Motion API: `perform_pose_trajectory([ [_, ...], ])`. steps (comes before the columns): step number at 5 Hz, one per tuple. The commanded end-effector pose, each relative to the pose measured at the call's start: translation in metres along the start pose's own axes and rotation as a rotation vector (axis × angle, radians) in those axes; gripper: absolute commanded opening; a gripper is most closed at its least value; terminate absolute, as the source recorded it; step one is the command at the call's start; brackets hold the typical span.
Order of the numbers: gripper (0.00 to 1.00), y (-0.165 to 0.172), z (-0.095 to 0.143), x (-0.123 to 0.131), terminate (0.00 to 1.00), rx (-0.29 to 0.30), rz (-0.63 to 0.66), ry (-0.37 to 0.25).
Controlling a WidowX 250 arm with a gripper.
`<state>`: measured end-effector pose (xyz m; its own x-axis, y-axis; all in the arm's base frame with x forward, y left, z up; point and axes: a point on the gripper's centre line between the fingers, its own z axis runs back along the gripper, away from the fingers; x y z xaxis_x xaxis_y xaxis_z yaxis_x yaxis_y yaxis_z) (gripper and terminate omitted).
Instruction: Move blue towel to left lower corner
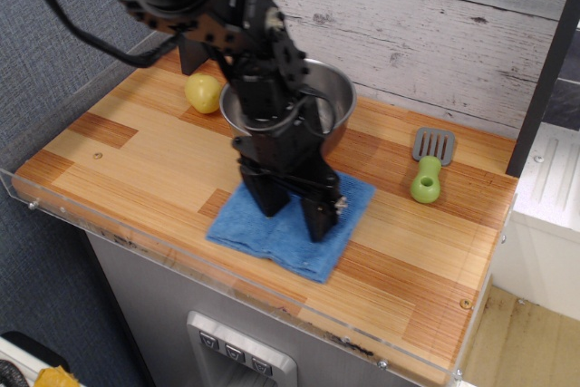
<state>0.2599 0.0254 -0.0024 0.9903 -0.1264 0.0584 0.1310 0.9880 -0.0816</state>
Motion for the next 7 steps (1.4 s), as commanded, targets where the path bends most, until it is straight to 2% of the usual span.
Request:
perform_pose_trajectory([
  [1, 1.00, 0.054, 0.000, -0.091, 0.00, -0.084, 0.184, 0.165],
  [2, 1.00, 0.081, 0.008, -0.096, 0.00, -0.089, 0.201, 0.147],
  [3, 1.00, 0.099, 0.021, -0.080, 0.00, -0.033, 0.166, 0.090],
  [4, 1.00, 0.102, 0.029, -0.056, 0.00, 0.022, 0.081, 0.046],
  [5, 1.00, 0.105, 0.034, -0.031, 0.00, 0.062, -0.025, -0.042],
  [6, 1.00, 0.106, 0.038, -0.006, 0.00, 0.108, -0.204, -0.114],
  [7, 1.00, 0.110, 0.038, 0.009, 0.00, 0.110, -0.306, -0.149],
])
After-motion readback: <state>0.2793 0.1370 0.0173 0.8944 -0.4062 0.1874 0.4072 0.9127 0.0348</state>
